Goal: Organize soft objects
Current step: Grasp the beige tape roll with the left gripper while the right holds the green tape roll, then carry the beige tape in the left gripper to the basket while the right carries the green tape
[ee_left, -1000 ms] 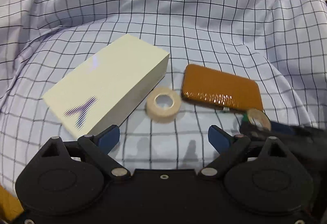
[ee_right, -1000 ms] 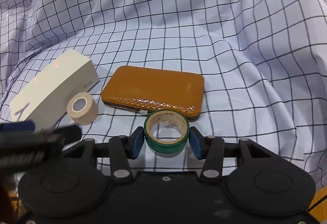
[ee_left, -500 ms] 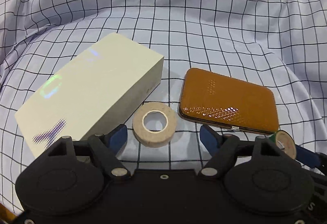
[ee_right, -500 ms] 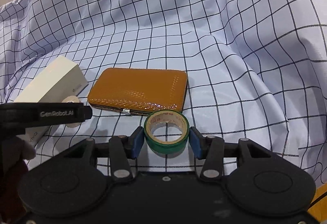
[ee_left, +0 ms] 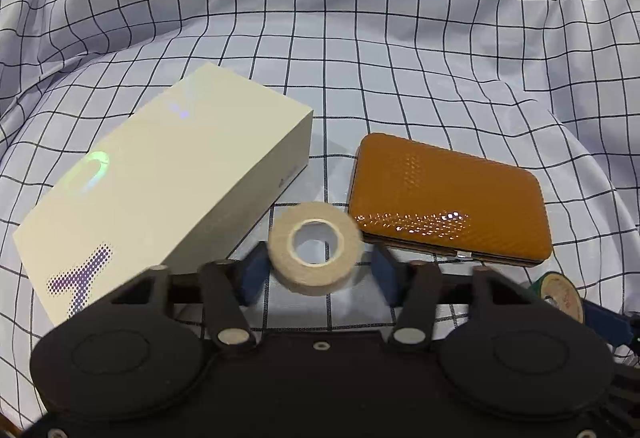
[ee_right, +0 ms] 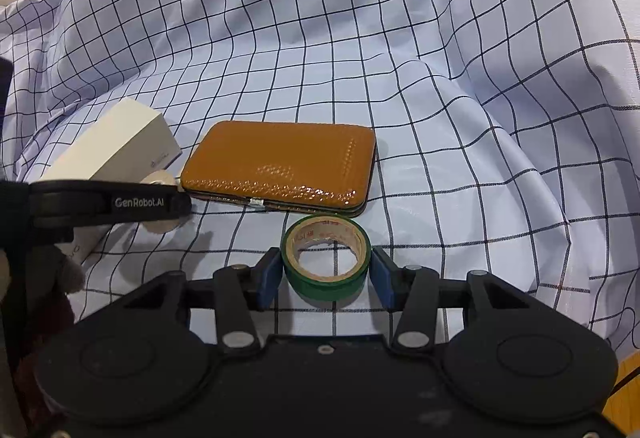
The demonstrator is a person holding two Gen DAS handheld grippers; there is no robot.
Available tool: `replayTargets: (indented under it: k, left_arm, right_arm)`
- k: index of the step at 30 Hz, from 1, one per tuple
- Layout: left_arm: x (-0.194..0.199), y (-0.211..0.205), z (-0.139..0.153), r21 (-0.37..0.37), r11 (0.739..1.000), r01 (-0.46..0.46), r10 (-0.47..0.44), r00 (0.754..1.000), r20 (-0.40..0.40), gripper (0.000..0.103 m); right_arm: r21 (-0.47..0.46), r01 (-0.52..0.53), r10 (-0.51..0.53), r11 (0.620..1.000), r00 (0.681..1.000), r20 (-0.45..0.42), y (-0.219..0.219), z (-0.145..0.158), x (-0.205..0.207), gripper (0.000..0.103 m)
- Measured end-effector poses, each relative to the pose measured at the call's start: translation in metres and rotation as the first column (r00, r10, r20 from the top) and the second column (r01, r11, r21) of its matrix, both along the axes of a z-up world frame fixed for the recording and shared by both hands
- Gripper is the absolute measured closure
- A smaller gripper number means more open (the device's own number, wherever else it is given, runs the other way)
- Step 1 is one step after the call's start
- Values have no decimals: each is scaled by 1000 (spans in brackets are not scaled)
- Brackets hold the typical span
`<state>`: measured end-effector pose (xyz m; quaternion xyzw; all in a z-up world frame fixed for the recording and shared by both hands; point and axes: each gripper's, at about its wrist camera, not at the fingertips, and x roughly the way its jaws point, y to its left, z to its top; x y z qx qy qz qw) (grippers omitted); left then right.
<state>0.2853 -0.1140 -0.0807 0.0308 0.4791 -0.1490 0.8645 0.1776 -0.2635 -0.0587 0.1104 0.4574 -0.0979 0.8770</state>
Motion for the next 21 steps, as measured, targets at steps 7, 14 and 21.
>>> replayTargets:
  k: [7,14,21]
  left_arm:
    - [-8,5,8,-35,999,4,-5,1000,-9,56]
    - [-40,19,46,-49,999,19,-17,999,32,56]
    - [-93,51,81,-35,999,41,-38,996,84,56]
  right_arm:
    - [-13,9,-9,1000,1000,8,4,6,-11,56]
    - [-32,10,-8,999,999,50,11,29,-31,56]
    - [-46,-16,21,999,993,115,32,60,-70,56]
